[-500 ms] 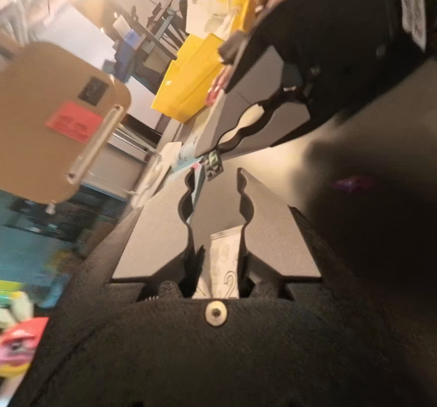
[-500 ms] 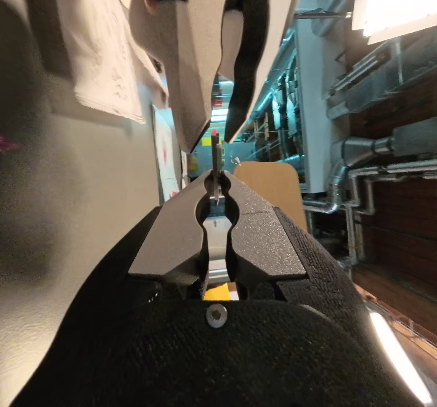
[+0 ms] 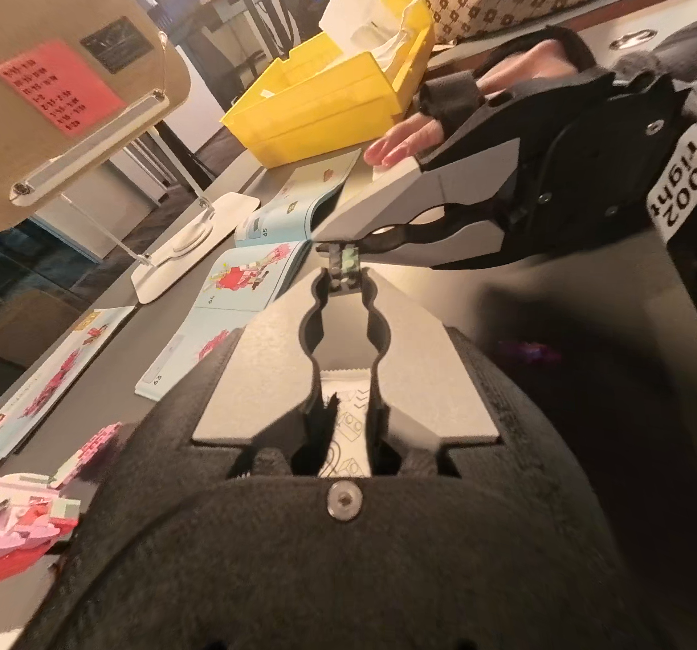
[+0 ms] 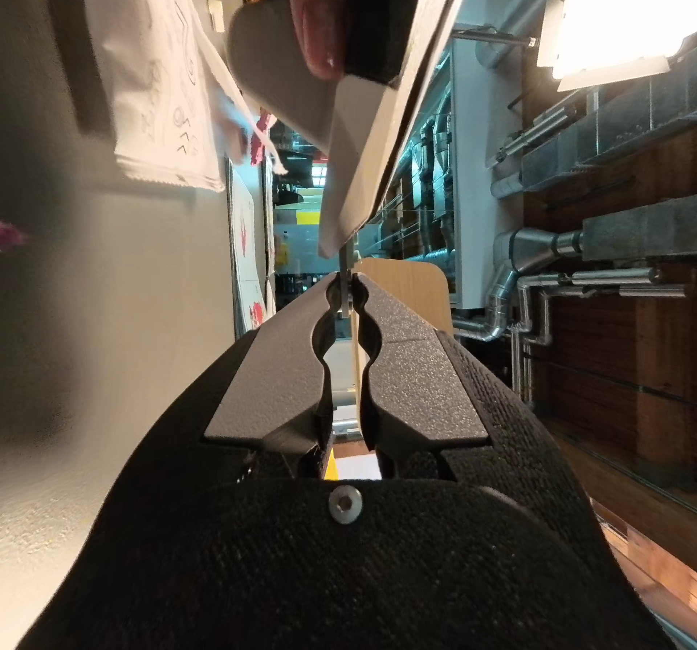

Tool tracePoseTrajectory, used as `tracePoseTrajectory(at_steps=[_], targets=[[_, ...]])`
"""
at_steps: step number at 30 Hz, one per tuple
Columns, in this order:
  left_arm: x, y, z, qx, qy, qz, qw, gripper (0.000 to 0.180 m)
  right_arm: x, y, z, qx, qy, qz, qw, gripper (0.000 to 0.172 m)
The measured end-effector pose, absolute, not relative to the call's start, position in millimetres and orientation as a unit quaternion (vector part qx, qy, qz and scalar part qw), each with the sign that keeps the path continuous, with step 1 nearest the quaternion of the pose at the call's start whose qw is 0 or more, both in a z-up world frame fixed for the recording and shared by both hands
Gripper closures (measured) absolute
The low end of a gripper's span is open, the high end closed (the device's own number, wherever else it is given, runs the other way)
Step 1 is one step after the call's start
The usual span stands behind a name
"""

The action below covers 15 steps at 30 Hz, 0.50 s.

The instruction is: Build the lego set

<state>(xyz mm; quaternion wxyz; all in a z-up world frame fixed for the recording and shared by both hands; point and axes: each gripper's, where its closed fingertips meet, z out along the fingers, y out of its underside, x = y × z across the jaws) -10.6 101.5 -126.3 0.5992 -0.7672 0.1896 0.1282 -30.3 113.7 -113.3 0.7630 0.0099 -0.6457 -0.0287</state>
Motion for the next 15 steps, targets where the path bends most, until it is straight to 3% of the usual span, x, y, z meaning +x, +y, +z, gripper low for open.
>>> tracePoseTrajectory(at_steps=[3, 6, 10, 15], targets=[[-17, 102, -128, -0.773, 0.177, 0.139, 0.593, 0.164, -31, 113, -118, 0.006, -0.657, -0.007, 0.753, 0.164], [-27, 101, -130, -0.781, 0.161, 0.152, 0.584, 0.164, -31, 120, -134, 0.006, -0.698, 0.017, 0.716, 0.143], [-31, 100, -134, -0.792, 0.153, 0.146, 0.572, 0.164, -26, 167, -141, -0.041, -0.721, 0.014, 0.691, 0.138], [-9, 109, -158, -0.835, 0.173, 0.074, 0.517, 0.164, -28, 241, -105, -0.233, -0.628, 0.115, 0.733, 0.142]])
